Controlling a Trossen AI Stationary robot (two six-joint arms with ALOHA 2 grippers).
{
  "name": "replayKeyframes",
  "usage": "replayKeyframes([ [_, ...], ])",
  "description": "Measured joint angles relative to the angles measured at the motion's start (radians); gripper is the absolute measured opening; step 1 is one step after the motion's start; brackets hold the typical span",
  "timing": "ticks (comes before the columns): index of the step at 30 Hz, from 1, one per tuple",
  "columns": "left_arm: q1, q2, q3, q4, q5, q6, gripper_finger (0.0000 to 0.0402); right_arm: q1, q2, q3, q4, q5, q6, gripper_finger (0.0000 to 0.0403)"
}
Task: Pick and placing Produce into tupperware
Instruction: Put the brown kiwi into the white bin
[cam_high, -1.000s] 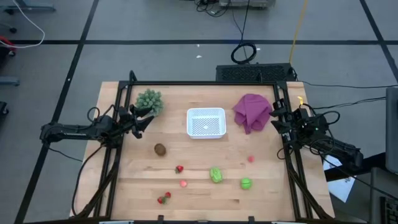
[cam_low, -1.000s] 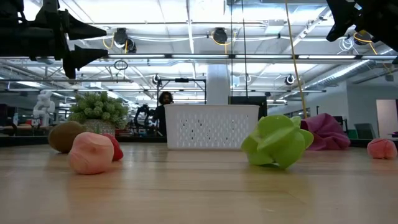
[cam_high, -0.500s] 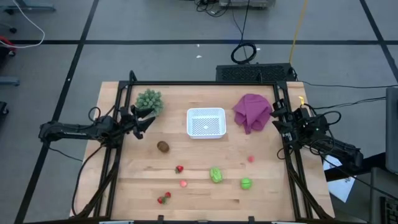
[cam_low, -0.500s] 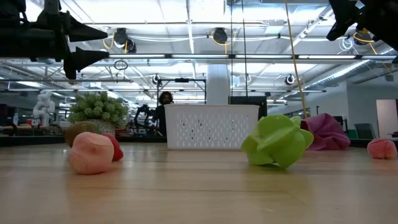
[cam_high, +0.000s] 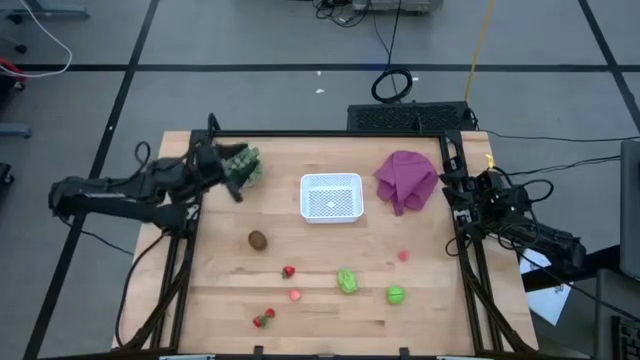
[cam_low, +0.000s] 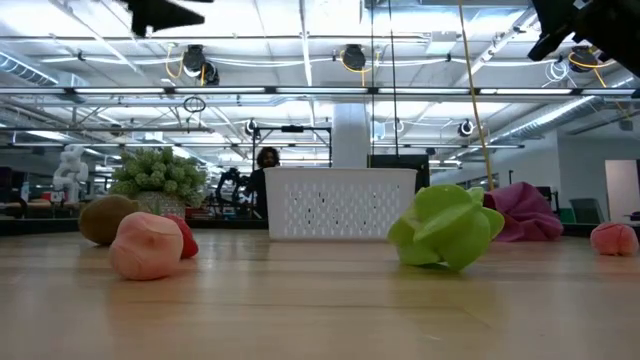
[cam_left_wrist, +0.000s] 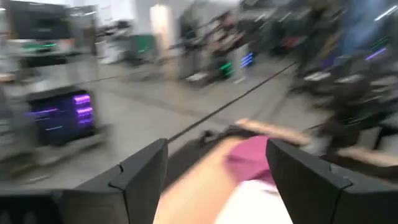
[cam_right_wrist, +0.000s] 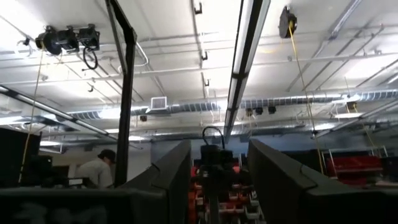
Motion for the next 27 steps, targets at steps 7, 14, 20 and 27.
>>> replayKeyframes([
  [7,0.176,0.344,0.304,-0.415,0.043,-0.181,0.0273,0.000,0.053,0.001,-0.002,-0.001,0.027,0.0151],
  [14,0.241,0.550,0.556,-1.007,0.109,-0.436,0.0273,0.000,0.089,0.002,-0.003,-0.003,0.084,0.0151],
  [20,0.181,0.594,0.652,-1.232,0.239,-0.664,0.0273,0.000,0.091,0.002,-0.003,-0.027,0.085,0.0151],
  [27,0.018,0.594,0.628,-1.351,0.282,-1.079,0.0273,0.000,0.091,0.003,-0.003,-0.082,0.138,0.0151],
])
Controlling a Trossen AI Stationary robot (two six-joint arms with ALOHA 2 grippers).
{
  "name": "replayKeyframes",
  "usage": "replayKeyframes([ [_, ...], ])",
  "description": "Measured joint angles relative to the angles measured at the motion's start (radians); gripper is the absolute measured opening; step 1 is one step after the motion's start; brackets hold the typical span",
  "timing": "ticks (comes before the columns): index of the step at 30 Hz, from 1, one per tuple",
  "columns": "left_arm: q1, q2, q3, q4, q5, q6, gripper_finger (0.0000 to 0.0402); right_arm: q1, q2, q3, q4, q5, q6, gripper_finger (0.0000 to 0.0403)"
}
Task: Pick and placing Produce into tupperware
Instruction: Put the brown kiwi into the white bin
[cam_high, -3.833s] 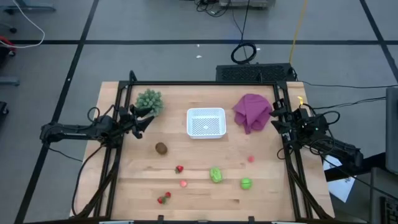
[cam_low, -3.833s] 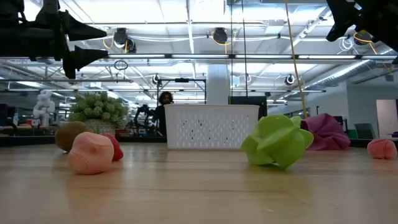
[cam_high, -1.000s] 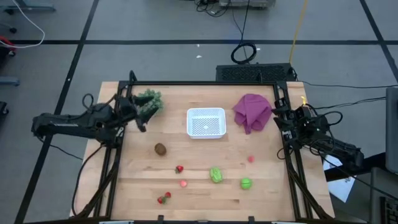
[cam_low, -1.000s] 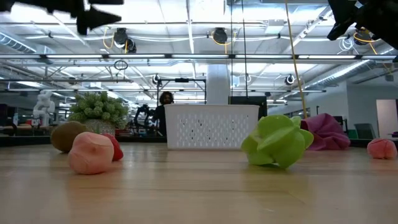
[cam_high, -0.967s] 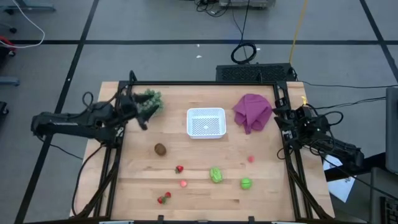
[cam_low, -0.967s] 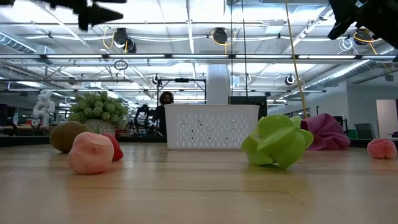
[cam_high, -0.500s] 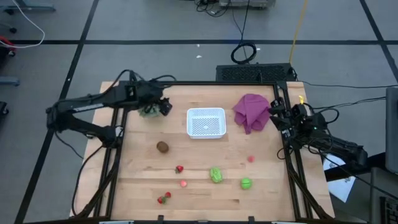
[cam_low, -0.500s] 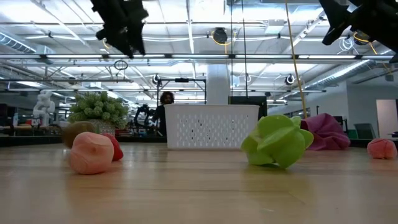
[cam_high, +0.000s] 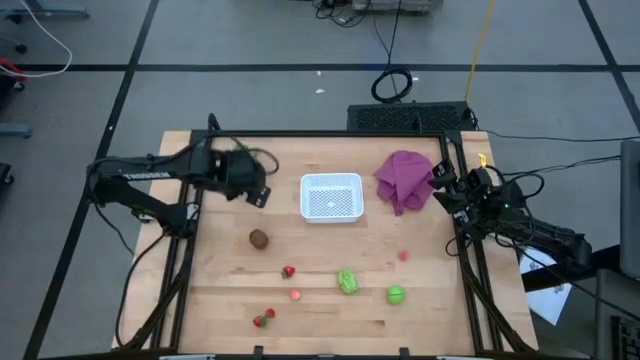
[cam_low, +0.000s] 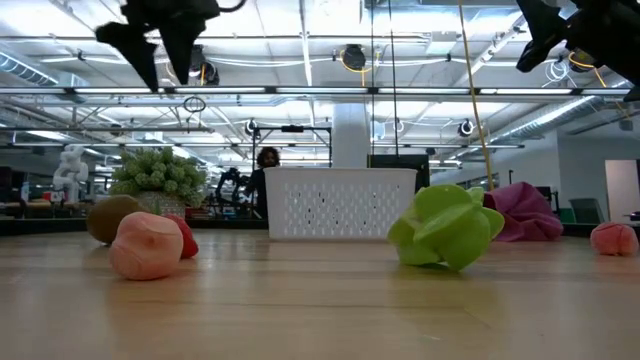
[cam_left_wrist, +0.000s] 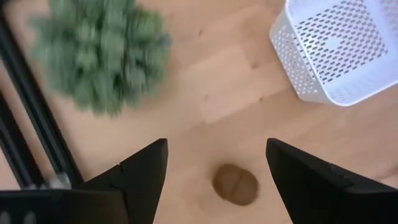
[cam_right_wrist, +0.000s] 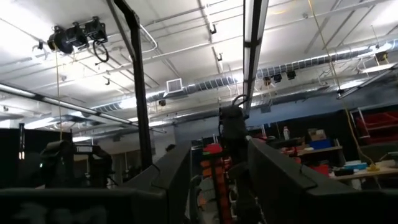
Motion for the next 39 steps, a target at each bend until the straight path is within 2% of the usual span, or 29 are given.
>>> replayKeyframes([
  [3,-0.072,-0.002,-0.027,-0.009,0.015,-0.202,0.0273,0.000,0.000,0.000,0.000,0.000,0.002,0.0151],
  [9,-0.196,-0.001,-0.124,0.001,0.084,-0.495,0.0273,0.000,0.000,0.000,0.000,0.000,-0.007,0.0151],
  [15,-0.269,0.000,-0.201,0.055,0.125,-0.677,0.0273,0.000,0.000,0.000,0.000,0.000,-0.012,0.0151],
  [21,-0.283,0.000,-0.209,0.204,0.113,-0.666,0.0273,0.000,0.000,0.000,0.000,-0.001,-0.012,0.0151],
  [29,-0.283,0.000,-0.209,0.247,-0.018,-0.567,0.0273,0.000,0.000,0.001,-0.001,-0.078,-0.012,0.0151],
  [39,-0.282,0.071,-0.209,0.273,0.038,-0.582,0.0273,0.000,0.000,0.001,-0.001,-0.082,-0.012,0.0151],
])
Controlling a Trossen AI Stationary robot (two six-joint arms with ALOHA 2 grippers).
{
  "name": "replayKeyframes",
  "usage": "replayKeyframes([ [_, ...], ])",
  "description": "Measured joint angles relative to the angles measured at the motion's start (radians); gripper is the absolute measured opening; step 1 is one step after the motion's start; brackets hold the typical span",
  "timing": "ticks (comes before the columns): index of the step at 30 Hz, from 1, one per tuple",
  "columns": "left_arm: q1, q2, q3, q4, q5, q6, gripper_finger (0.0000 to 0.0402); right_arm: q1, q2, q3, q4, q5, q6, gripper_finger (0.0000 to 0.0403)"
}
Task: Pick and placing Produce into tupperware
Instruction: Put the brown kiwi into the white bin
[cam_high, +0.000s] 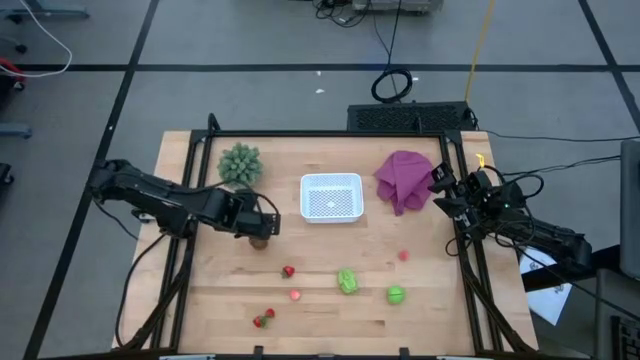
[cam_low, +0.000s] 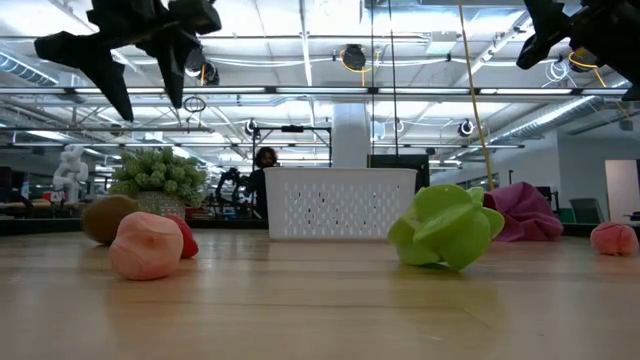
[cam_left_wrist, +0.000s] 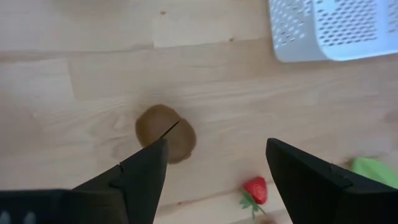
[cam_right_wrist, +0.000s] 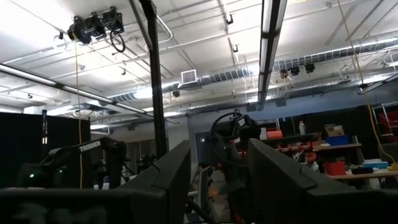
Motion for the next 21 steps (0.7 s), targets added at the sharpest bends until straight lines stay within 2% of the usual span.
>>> replayKeyframes([
  [3,0.000,0.053,0.000,0.000,0.014,0.001,0.0273,0.000,0.000,0.000,0.001,0.000,0.000,0.0151],
  [11,0.000,0.145,0.000,-0.052,0.133,0.034,0.0273,0.000,0.000,0.000,0.001,0.000,0.000,0.0151],
  [21,0.007,0.154,0.000,-0.062,0.109,0.062,0.0273,0.000,0.000,0.000,0.001,-0.001,0.000,0.0151],
])
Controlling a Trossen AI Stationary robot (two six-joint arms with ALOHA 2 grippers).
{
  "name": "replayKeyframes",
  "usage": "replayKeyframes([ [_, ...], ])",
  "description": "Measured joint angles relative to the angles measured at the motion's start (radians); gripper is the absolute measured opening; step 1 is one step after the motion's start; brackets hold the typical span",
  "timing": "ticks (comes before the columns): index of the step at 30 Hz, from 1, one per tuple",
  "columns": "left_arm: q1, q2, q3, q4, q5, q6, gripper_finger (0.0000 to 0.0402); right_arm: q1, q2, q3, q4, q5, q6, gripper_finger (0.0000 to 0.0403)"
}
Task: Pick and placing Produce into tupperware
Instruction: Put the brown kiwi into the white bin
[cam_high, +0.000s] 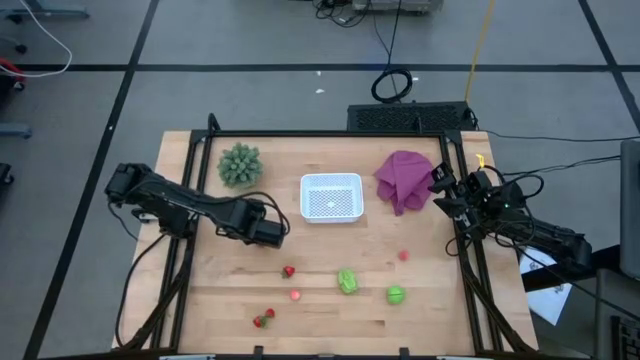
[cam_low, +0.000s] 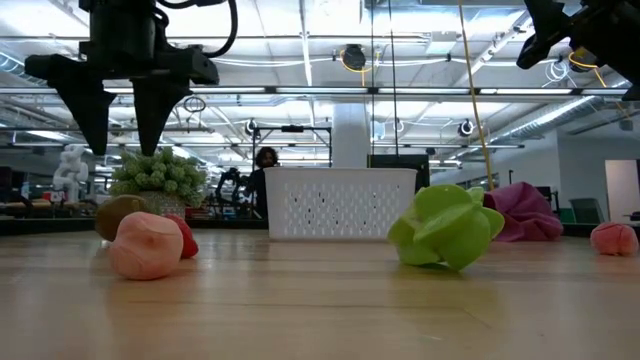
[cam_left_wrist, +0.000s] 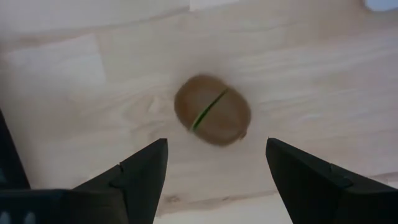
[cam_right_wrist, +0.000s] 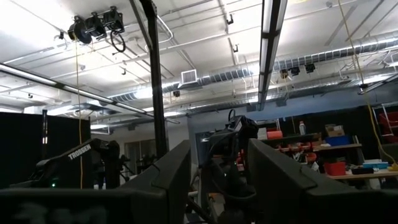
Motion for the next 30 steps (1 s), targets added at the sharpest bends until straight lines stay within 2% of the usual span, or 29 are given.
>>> replayKeyframes([
  [6,0.001,0.000,0.000,0.001,-0.054,0.039,0.0274,0.000,0.000,0.000,0.001,-0.051,0.000,0.0151],
  [10,0.001,0.000,0.000,0.000,-0.055,0.038,0.0281,0.000,0.000,0.000,0.001,-0.073,0.000,0.0151],
  [14,0.001,0.000,-0.014,0.002,-0.048,0.033,0.0304,0.000,0.000,0.000,0.001,-0.074,0.000,0.0151],
  [18,0.001,0.000,-0.063,0.012,0.002,-0.026,0.0335,0.000,0.000,0.000,0.001,-0.078,0.000,0.0151],
  [22,0.001,0.000,-0.106,0.097,0.053,-0.072,0.0360,0.000,0.000,0.000,0.001,-0.078,-0.002,0.0151],
  [30,0.002,0.000,-0.115,0.233,0.052,-0.168,0.0376,0.000,0.000,0.000,0.001,-0.078,-0.023,0.0151],
])
